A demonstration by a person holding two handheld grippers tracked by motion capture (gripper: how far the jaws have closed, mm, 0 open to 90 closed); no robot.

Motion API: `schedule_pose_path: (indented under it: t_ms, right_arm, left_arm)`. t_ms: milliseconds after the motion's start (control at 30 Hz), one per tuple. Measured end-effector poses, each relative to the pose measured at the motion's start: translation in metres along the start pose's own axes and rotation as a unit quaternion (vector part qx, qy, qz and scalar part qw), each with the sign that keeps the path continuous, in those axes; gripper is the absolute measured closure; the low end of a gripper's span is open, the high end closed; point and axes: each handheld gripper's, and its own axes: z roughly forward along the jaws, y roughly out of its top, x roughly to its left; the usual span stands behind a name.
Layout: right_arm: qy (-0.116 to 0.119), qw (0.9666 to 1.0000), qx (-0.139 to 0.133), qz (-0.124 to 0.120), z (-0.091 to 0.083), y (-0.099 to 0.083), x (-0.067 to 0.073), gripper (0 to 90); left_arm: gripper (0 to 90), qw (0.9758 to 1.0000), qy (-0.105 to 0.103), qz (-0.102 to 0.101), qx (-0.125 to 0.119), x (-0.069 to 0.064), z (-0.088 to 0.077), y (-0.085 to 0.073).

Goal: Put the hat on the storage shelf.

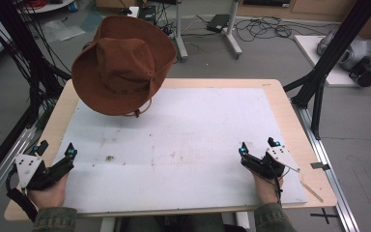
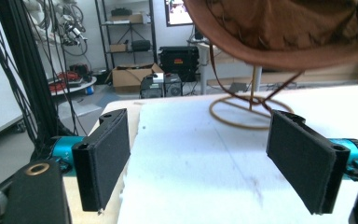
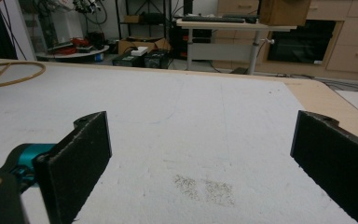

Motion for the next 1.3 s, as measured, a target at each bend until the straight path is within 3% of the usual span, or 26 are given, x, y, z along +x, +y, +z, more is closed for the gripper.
schedule_pose_path:
  t_ms: [367,1300]
  right_arm:
    - [0.0,1.0,0.0,0.002,-0.001,0.0,-0.001,4.2]
    - [0.001,0.9999,0.014,0.0,-0.005,-0.002,-0.005,4.2]
  left_arm:
    - [21.5,0.9996,-0.013,0.015,0.018,-0.008,0.0,-0.009]
    - [22.0,0.9996,-0.02,-0.003,0.022,-0.01,0.002,-0.01]
